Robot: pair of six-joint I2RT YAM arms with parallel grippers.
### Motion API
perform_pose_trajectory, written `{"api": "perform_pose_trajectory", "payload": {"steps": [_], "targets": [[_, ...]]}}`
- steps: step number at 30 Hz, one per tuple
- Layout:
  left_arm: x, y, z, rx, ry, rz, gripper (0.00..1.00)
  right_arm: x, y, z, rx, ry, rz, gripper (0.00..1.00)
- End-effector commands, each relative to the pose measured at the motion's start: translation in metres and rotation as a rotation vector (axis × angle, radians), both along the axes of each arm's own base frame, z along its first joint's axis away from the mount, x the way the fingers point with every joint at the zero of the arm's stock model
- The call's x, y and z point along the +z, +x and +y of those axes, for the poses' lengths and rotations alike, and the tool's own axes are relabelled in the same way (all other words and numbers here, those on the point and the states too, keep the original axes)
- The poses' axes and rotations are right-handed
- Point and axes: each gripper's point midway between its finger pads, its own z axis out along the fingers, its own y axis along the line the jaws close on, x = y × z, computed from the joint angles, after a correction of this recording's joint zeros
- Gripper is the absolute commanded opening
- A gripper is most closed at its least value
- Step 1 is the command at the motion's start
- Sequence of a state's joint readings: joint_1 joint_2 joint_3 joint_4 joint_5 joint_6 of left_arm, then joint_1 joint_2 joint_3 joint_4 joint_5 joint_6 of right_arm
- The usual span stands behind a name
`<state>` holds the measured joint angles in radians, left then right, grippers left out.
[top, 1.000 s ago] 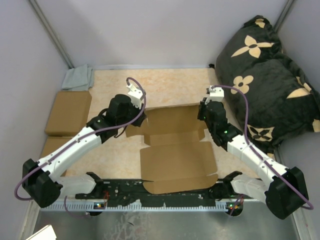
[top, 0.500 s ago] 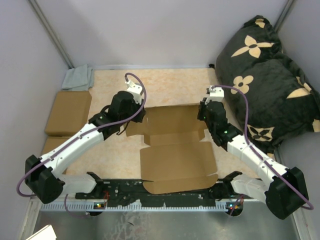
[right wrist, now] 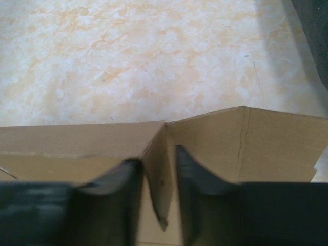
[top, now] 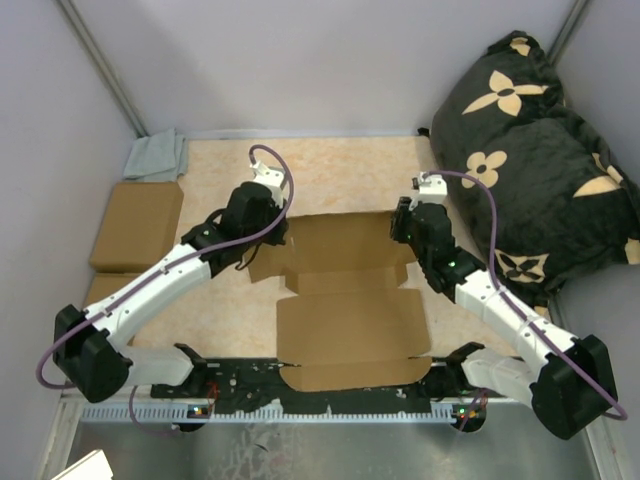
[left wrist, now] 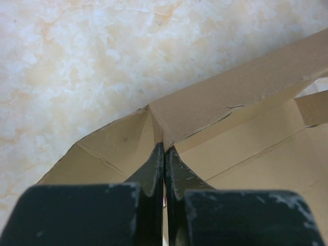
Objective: Fold the paper box
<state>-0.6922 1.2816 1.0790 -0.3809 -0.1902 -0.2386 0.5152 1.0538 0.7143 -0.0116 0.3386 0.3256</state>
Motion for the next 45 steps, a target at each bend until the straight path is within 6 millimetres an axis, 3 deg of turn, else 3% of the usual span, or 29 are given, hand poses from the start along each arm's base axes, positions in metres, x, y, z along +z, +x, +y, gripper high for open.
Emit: {"api": "perform_pose_trajectory", "payload": {"steps": [1, 3, 5, 11, 18, 21, 25, 31, 36, 41, 45], "targets": [[0.007, -0.006, 0.013, 0.059, -0.022, -0.031, 0.0, 0.036, -0.001, 0.007, 0.016, 0.067, -0.061, 0.44], [0.01, -0.006, 0.019, 0.075, -0.032, -0.067, 0.0, 0.035, -0.006, 0.007, 0.03, 0.063, -0.043, 0.58], [0.015, -0.003, 0.025, 0.097, -0.044, -0.126, 0.0, 0.037, -0.01, 0.006, 0.038, 0.059, -0.031, 0.63], [0.038, 0.004, 0.037, 0.166, -0.134, -0.316, 0.0, 0.06, -0.026, -0.008, 0.021, 0.06, -0.084, 0.64], [0.039, -0.006, 0.05, 0.204, -0.223, -0.459, 0.0, 0.099, -0.04, -0.042, -0.08, 0.029, -0.208, 0.63], [0.043, -0.013, 0.063, 0.237, -0.271, -0.556, 0.0, 0.105, -0.035, -0.057, -0.135, -0.009, -0.234, 0.62], [0.038, -0.019, 0.076, 0.284, -0.327, -0.613, 0.0, 0.093, -0.014, -0.062, -0.115, -0.015, -0.178, 0.61], [0.024, -0.026, 0.08, 0.295, -0.376, -0.625, 0.0, 0.051, 0.009, -0.045, -0.037, -0.037, -0.039, 0.6], [0.011, -0.036, 0.094, 0.325, -0.42, -0.665, 0.0, 0.022, 0.012, -0.044, -0.044, -0.039, 0.021, 0.6], [-0.001, -0.038, 0.094, 0.323, -0.427, -0.657, 0.0, -0.001, 0.011, -0.048, -0.016, -0.02, 0.07, 0.6], [-0.003, -0.036, 0.093, 0.322, -0.423, -0.657, 0.0, -0.028, 0.003, -0.026, 0.142, -0.01, 0.155, 0.6]]}}
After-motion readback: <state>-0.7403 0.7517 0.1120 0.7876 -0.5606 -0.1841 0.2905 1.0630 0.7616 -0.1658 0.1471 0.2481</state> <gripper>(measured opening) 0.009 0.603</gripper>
